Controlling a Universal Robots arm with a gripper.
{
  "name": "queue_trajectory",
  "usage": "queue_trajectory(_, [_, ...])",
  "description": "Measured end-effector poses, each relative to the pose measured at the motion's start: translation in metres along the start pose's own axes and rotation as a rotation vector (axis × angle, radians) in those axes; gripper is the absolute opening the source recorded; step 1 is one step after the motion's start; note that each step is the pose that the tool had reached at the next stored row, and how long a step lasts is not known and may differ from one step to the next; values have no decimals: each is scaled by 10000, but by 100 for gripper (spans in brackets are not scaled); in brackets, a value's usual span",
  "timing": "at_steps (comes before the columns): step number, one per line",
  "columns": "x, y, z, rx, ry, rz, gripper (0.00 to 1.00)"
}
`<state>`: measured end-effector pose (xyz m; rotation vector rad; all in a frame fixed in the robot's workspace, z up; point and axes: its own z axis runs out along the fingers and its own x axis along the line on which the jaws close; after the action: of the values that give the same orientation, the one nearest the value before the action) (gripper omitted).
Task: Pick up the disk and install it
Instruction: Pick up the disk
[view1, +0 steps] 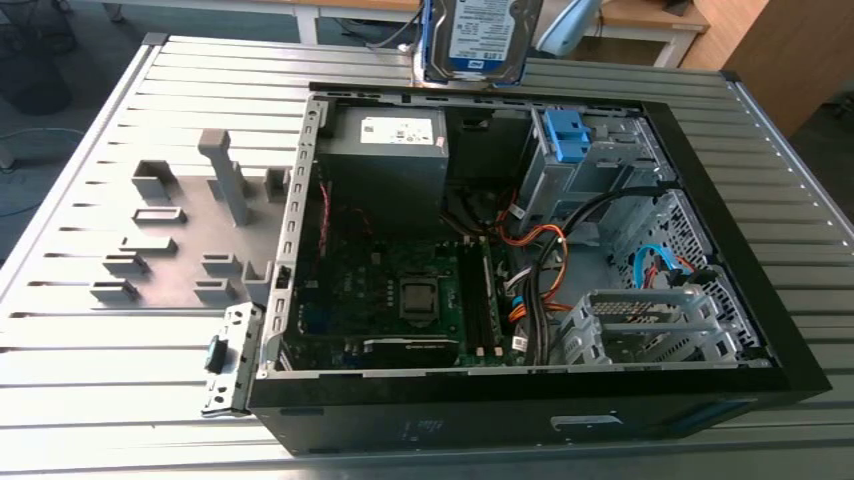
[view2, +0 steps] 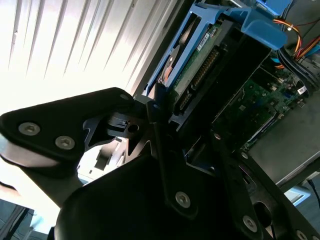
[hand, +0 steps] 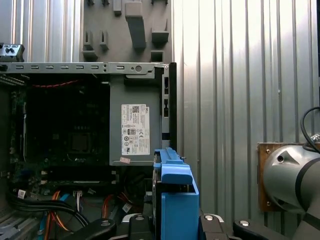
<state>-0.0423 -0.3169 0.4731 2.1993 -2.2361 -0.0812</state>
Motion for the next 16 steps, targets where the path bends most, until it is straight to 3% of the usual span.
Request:
queue_trajectory(8, [-2,-108,-4,0,0,0,36])
queue_trajectory(16, [2,-118,-5,0,0,-1,36])
